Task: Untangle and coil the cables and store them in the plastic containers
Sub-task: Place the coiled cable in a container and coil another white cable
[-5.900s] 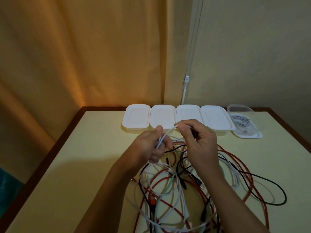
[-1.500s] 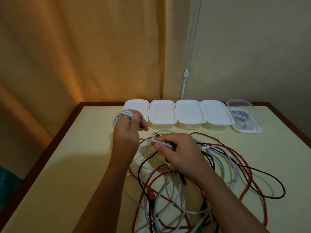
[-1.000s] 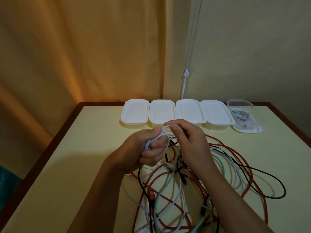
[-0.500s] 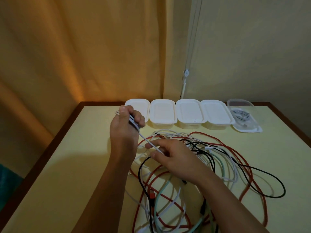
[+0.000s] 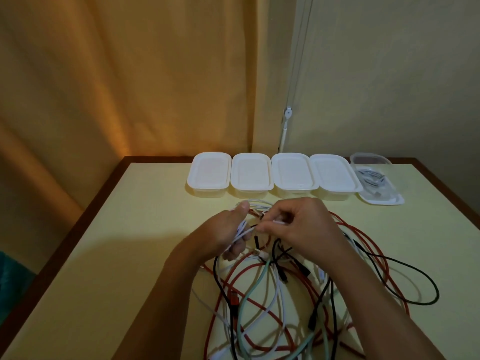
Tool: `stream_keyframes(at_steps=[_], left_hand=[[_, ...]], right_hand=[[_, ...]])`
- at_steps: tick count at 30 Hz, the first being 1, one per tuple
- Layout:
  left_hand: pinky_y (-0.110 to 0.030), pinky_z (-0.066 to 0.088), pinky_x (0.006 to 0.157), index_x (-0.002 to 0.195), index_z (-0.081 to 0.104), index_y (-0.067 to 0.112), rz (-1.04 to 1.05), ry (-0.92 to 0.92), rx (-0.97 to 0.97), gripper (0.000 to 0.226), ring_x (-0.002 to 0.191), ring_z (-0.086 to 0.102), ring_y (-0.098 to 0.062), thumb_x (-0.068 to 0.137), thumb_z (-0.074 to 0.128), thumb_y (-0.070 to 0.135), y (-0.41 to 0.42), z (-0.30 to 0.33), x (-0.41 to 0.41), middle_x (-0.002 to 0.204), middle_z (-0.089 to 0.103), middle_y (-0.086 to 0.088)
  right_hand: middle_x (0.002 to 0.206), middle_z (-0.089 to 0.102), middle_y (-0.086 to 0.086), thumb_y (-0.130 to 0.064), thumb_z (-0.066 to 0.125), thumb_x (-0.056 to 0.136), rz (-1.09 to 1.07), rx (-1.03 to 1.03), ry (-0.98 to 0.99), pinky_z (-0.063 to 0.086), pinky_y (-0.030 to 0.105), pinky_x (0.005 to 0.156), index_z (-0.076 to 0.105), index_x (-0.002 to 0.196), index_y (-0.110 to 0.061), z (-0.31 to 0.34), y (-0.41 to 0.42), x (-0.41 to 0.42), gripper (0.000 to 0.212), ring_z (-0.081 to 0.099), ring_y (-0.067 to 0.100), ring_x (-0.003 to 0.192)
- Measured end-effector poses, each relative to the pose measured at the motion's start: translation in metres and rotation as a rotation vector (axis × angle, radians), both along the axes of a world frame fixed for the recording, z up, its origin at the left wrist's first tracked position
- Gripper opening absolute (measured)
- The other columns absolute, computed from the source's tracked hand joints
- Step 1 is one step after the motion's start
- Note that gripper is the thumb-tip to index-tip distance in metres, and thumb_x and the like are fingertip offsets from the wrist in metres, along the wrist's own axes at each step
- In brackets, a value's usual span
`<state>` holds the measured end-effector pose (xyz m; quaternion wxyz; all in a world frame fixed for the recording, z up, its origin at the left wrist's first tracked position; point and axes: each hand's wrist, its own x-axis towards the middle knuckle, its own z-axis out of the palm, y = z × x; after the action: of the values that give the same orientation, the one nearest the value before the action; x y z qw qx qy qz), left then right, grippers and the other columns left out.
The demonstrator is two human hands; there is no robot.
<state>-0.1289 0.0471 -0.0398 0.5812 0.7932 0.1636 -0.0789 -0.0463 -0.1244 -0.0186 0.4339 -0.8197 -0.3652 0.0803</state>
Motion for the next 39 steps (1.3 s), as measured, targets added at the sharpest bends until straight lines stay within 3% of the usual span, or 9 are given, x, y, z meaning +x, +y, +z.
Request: stream_keyframes(at_steps=[6, 10, 14, 17, 21, 25, 30, 33, 39], left_hand=[[-0.020, 0.016, 0.035, 0.062, 0.038, 0.016, -0.322, -0.073, -0.731, 0.051, 0.034, 0.021, -0.007, 0.100, 0.025, 0.048, 0.003, 0.017, -0.005, 0.040, 0.030, 0.007], [-0.022, 0.015, 0.038, 0.059, 0.044, 0.020, -0.292, -0.245, -1.050, 0.048, 0.034, 0.019, -0.009, 0.101, 0.029, 0.039, 0.010, 0.018, -0.005, 0.039, 0.028, 0.008], [-0.023, 0.022, 0.042, 0.063, 0.045, 0.019, -0.115, -0.515, -1.232, 0.043, 0.037, 0.024, -0.009, 0.100, 0.031, 0.034, 0.007, 0.021, -0.002, 0.043, 0.031, 0.007], [-0.022, 0.028, 0.044, 0.064, 0.042, 0.020, 0.242, -0.736, -1.190, 0.041, 0.039, 0.030, -0.008, 0.101, 0.030, 0.031, 0.002, 0.026, 0.000, 0.046, 0.035, 0.007], [-0.026, 0.036, 0.053, 0.072, 0.043, 0.015, 0.561, -0.904, -0.851, 0.038, 0.051, 0.036, -0.013, 0.106, 0.027, 0.023, 0.006, 0.022, 0.008, 0.055, 0.039, 0.002], [-0.031, 0.041, 0.064, 0.071, 0.056, 0.011, 0.675, -0.739, -0.056, 0.045, 0.063, 0.050, -0.017, 0.105, 0.031, 0.023, 0.012, 0.007, 0.010, 0.062, 0.055, -0.007], [-0.024, 0.044, 0.061, 0.071, 0.058, 0.003, 0.455, -0.431, 0.276, 0.051, 0.059, 0.055, -0.012, 0.107, 0.034, 0.031, 0.000, -0.005, 0.012, 0.065, 0.060, -0.009], [-0.023, 0.044, 0.056, 0.072, 0.057, 0.010, 0.279, -0.332, 0.199, 0.049, 0.053, 0.053, -0.012, 0.107, 0.032, 0.033, -0.006, 0.001, 0.009, 0.058, 0.058, -0.003], [-0.020, 0.025, 0.040, 0.066, 0.043, 0.011, -0.002, -0.142, -0.319, 0.057, 0.037, 0.025, -0.011, 0.105, 0.021, 0.046, -0.006, 0.016, 0.004, 0.045, 0.029, 0.000]], right_hand=[[0.083, 0.074, -0.017, -0.030, 0.076, 0.087, -0.028, 0.229, -0.086, 0.056, 0.033, 0.075, 0.079, 0.087, -0.028, -0.006, 0.001, 0.006, 0.004, 0.069, 0.005, 0.083], [0.076, 0.068, -0.028, -0.028, 0.061, 0.100, -0.021, 0.179, -0.037, 0.043, 0.013, 0.066, 0.078, 0.098, -0.024, -0.016, 0.003, 0.007, 0.018, 0.064, -0.004, 0.076], [0.079, 0.068, -0.031, -0.031, 0.053, 0.103, 0.033, 0.092, -0.024, 0.042, 0.016, 0.068, 0.075, 0.112, -0.032, -0.021, 0.015, -0.002, 0.024, 0.063, -0.008, 0.080], [0.061, 0.054, -0.038, -0.030, 0.050, 0.105, 0.097, -0.029, -0.034, 0.035, 0.014, 0.063, 0.069, 0.127, -0.033, -0.022, 0.024, -0.009, 0.029, 0.053, -0.014, 0.066], [0.068, 0.062, -0.017, -0.033, 0.054, 0.102, 0.208, -0.170, -0.069, 0.044, 0.028, 0.063, 0.070, 0.124, -0.034, -0.019, 0.026, -0.017, 0.027, 0.054, -0.004, 0.064], [0.087, 0.075, -0.005, -0.029, 0.057, 0.099, 0.178, -0.107, -0.141, 0.054, 0.037, 0.071, 0.074, 0.116, -0.032, -0.016, 0.025, -0.019, 0.024, 0.062, 0.007, 0.074], [0.070, 0.065, -0.014, -0.027, 0.073, 0.089, 0.015, 0.076, -0.299, 0.048, 0.030, 0.060, 0.079, 0.102, -0.035, -0.016, 0.024, -0.012, 0.017, 0.057, 0.008, 0.065], [0.071, 0.059, -0.013, -0.026, 0.082, 0.081, -0.076, 0.167, -0.352, 0.047, 0.030, 0.059, 0.080, 0.093, -0.030, -0.017, 0.022, -0.004, 0.014, 0.054, 0.008, 0.065], [0.087, 0.067, -0.009, -0.018, 0.073, 0.087, -0.003, 0.301, -0.367, 0.045, 0.018, 0.075, 0.077, 0.102, -0.019, -0.012, 0.019, 0.005, 0.016, 0.059, 0.006, 0.084]])
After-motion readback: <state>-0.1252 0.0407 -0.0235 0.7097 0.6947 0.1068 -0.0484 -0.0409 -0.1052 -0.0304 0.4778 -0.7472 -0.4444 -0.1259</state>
